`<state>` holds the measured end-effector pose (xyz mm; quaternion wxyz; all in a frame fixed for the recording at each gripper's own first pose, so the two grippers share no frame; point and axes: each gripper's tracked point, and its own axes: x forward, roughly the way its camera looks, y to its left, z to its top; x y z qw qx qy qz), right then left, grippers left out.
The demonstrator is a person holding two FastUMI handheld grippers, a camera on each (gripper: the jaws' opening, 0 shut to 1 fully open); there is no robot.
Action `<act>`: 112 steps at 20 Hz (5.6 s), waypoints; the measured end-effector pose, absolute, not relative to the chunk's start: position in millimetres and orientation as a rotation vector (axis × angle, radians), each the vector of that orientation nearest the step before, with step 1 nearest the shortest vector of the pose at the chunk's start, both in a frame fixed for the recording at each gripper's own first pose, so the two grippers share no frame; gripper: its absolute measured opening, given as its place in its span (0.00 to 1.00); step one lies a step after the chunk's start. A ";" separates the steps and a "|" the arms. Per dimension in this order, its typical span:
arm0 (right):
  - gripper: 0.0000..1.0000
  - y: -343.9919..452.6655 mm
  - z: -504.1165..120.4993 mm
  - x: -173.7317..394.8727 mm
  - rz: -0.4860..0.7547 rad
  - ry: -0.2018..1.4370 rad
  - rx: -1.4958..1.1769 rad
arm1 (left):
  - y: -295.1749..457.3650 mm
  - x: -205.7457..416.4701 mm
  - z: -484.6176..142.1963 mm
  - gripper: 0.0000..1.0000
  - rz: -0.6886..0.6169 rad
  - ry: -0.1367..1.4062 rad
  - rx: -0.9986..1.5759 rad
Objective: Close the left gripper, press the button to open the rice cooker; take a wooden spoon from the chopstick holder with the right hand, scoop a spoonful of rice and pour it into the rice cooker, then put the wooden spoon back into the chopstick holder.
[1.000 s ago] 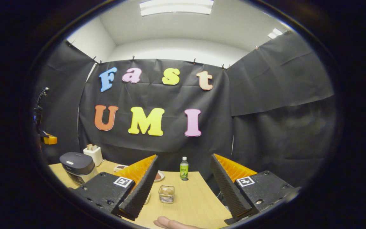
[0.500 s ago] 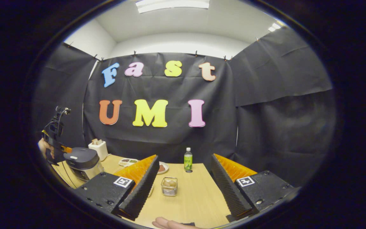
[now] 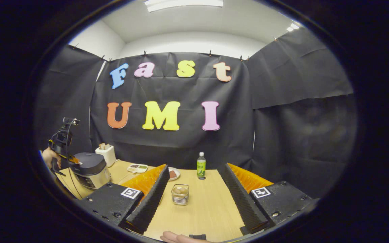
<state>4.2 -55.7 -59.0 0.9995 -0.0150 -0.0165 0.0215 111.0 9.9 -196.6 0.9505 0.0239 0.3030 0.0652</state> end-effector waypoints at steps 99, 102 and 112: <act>0.10 220.6 -250.4 272.2 0.424 0.132 0.078 | -19.5 -82.7 -106.4 0.96 -0.007 0.070 0.059; 0.10 226.6 -250.8 267.4 0.450 0.147 0.142 | -12.8 -82.5 -109.6 0.95 0.006 0.080 0.055; 0.10 209.4 -256.1 265.5 0.505 0.309 0.655 | -9.5 -83.0 -110.0 0.96 0.004 0.079 0.023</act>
